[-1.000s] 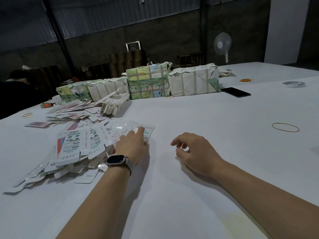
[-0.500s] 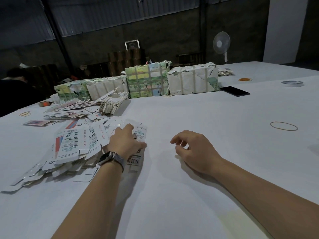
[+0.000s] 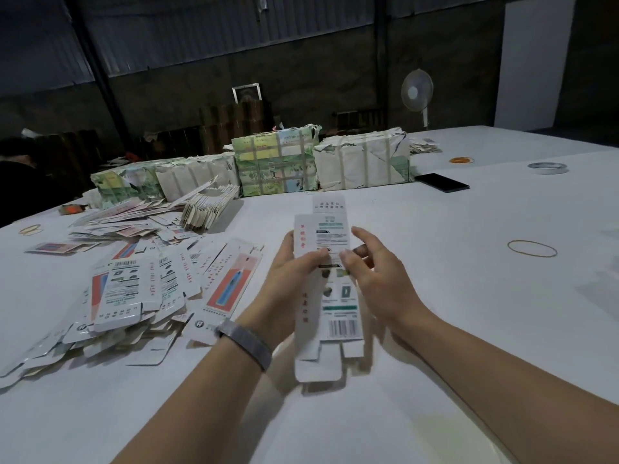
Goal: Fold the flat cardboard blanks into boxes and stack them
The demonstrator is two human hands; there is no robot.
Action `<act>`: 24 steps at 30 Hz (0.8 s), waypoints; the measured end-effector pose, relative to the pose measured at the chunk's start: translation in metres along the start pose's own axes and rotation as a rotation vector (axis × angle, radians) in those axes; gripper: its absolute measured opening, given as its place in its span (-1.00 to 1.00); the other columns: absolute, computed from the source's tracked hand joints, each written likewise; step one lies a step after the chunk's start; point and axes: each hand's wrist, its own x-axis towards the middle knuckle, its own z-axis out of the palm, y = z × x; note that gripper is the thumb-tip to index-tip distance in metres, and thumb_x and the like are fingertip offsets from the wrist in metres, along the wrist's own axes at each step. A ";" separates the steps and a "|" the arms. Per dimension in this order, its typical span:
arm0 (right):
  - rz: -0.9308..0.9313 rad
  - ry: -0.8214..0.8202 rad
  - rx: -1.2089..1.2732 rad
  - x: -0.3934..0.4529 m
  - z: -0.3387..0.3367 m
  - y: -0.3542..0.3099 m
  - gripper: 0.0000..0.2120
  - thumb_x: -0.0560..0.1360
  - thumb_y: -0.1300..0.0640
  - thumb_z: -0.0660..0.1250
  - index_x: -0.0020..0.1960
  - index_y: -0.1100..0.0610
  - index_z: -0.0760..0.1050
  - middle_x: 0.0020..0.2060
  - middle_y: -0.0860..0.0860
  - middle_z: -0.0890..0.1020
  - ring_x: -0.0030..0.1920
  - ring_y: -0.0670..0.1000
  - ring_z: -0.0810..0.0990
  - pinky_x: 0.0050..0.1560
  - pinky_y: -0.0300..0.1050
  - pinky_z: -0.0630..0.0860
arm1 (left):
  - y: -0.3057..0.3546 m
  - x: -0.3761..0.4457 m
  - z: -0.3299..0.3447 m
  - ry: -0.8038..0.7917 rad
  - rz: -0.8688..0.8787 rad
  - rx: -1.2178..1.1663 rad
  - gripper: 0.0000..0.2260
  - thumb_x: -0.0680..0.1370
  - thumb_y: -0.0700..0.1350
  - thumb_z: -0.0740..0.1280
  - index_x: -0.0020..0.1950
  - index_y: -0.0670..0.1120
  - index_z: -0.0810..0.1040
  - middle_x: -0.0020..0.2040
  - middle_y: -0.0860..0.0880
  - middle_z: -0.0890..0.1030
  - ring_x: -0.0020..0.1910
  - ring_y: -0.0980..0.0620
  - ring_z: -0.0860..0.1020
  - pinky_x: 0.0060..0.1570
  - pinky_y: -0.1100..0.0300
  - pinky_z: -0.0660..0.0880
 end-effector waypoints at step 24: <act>-0.078 -0.096 0.242 -0.010 0.008 -0.013 -0.53 0.54 -0.17 0.17 0.43 -0.12 0.39 0.09 -0.22 0.64 0.13 -0.08 0.66 0.04 -0.14 0.63 | -0.012 -0.011 0.027 0.096 -0.032 -0.093 -0.30 0.24 0.33 0.46 0.28 0.02 0.50 -0.11 0.02 0.74 -0.18 0.02 0.73 -0.35 0.22 0.59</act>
